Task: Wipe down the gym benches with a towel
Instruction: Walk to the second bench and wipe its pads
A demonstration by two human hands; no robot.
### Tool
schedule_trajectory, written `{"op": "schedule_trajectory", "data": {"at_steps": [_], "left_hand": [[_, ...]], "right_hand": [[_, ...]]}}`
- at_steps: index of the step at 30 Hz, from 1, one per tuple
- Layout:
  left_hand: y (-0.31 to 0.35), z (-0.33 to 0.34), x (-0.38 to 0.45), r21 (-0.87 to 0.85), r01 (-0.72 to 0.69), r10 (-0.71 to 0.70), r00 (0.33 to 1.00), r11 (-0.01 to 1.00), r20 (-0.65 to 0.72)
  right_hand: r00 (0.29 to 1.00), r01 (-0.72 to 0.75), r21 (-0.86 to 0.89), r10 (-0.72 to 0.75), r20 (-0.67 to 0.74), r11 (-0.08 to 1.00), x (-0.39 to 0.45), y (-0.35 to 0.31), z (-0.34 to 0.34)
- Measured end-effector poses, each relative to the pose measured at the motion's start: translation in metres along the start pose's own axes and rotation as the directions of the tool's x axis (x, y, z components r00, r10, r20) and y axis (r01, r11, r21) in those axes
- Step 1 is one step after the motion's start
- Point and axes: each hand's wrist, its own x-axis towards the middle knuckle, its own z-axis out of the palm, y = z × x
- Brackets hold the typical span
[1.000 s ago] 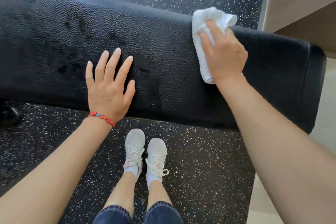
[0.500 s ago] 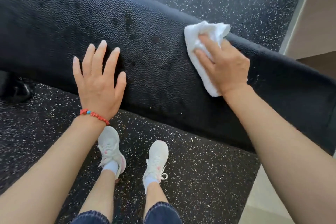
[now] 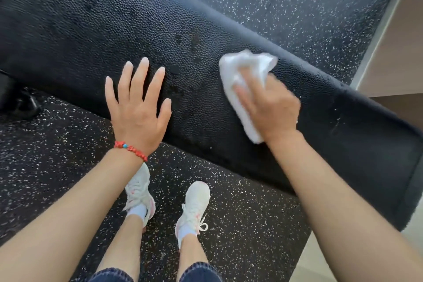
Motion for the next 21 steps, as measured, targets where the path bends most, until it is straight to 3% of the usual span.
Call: {"op": "schedule_trajectory", "data": {"at_steps": [1,3,5,8,10,13,15,19,21], "left_hand": [[0.001,0.000,0.000,0.002,0.001,-0.001,1.000,1.000,-0.003],[0.002,0.001,0.000,-0.001,0.005,-0.005,1.000,1.000,-0.007],[0.001,0.002,-0.001,0.001,0.007,-0.007,1.000,1.000,-0.008],[0.000,0.001,-0.001,0.002,0.008,-0.008,1.000,1.000,0.008],[-0.001,0.001,-0.001,-0.001,0.005,-0.005,1.000,1.000,0.019],[-0.001,0.002,-0.001,-0.005,0.005,-0.005,1.000,1.000,0.018],[0.000,0.003,-0.002,0.008,0.006,-0.006,1.000,1.000,0.009],[-0.001,0.006,-0.003,0.013,0.003,-0.003,1.000,1.000,-0.006],[-0.001,0.006,-0.002,0.020,0.006,-0.006,1.000,1.000,-0.005]], "right_hand": [[0.987,-0.157,-0.017,0.157,0.030,0.987,0.018,0.002,0.003],[0.915,-0.380,0.138,0.349,0.203,0.915,0.043,-0.002,0.004],[0.882,-0.445,0.232,0.378,0.283,0.865,0.046,-0.007,0.009],[0.878,-0.470,0.198,0.434,0.201,0.860,0.022,0.008,0.004],[0.797,-0.588,0.121,0.546,0.258,0.800,-0.004,0.035,0.003],[0.575,-0.789,-0.026,0.752,0.324,0.614,-0.051,0.093,-0.003],[0.469,-0.860,-0.040,0.820,0.328,0.509,-0.066,0.114,-0.007],[0.348,-0.923,-0.044,0.881,0.319,0.381,-0.061,0.102,-0.007],[0.345,-0.933,0.014,0.883,0.317,0.359,-0.051,0.078,-0.007]]}}
